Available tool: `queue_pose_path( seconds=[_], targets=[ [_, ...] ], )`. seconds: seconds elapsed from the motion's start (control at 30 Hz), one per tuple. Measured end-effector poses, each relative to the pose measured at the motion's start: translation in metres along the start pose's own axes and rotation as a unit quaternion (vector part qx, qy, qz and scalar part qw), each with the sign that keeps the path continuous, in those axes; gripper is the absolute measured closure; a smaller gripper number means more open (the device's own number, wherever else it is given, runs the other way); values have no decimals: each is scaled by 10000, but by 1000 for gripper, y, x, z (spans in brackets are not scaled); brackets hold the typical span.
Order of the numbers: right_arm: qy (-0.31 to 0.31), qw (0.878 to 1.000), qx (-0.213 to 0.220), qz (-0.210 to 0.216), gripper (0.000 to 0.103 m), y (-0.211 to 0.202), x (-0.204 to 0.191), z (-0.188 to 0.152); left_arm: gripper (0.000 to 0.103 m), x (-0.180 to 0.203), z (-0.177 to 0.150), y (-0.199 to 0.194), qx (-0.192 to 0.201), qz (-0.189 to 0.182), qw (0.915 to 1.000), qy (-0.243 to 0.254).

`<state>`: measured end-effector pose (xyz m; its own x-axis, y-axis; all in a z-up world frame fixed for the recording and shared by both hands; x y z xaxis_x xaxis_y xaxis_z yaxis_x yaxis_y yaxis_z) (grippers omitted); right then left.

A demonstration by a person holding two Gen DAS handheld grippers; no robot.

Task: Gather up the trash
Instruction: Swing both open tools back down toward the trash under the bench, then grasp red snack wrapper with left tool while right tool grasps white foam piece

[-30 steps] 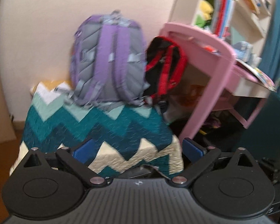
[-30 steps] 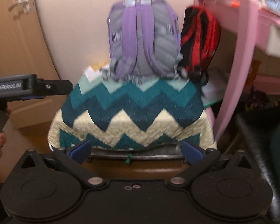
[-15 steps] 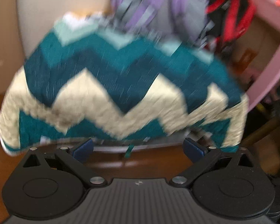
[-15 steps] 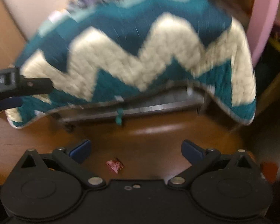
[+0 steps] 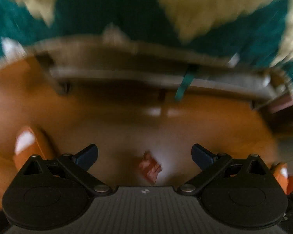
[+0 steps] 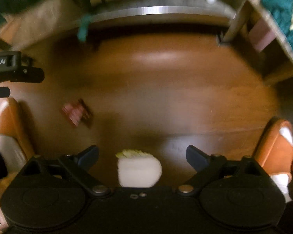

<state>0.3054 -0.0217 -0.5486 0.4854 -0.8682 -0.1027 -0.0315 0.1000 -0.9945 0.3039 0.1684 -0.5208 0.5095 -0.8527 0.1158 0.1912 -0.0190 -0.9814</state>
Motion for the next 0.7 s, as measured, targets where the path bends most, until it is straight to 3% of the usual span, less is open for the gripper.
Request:
queue_pose_path(
  seconds=[0.23, 0.43, 0.53, 0.6, 0.7],
  targets=[
    [230, 9969, -754, 67, 22, 64, 23, -24, 1, 3, -24, 76, -779, -65, 9968, 165],
    [706, 9907, -1086, 404, 33, 94, 29, -33, 1, 6, -30, 112, -855, -36, 9954, 424],
    [656, 9901, -1152, 468, 45, 101, 25, -36, 2, 8, -34, 124, -908, -93, 9943, 545],
    [618, 9899, -1186, 460, 51, 104, 22, -39, 7, 13, -37, 130, -917, -172, 9934, 660],
    [635, 9888, -1261, 479, 55, 109, 21, -43, 27, 17, -41, 136, -934, -168, 9922, 806]
  ],
)
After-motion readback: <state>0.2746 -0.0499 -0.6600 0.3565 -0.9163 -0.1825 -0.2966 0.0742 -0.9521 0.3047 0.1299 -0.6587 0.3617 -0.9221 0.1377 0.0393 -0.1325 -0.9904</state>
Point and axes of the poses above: each gripper's, at about its wrist camera, not at the fingertips, and y roughly the way its jaws point, x to its right, z to its top, the point moved 7 cm from there along y, roughly the way its jaws point, and after that the axes turned 4 degrees about -x, right-handed, at the moved point
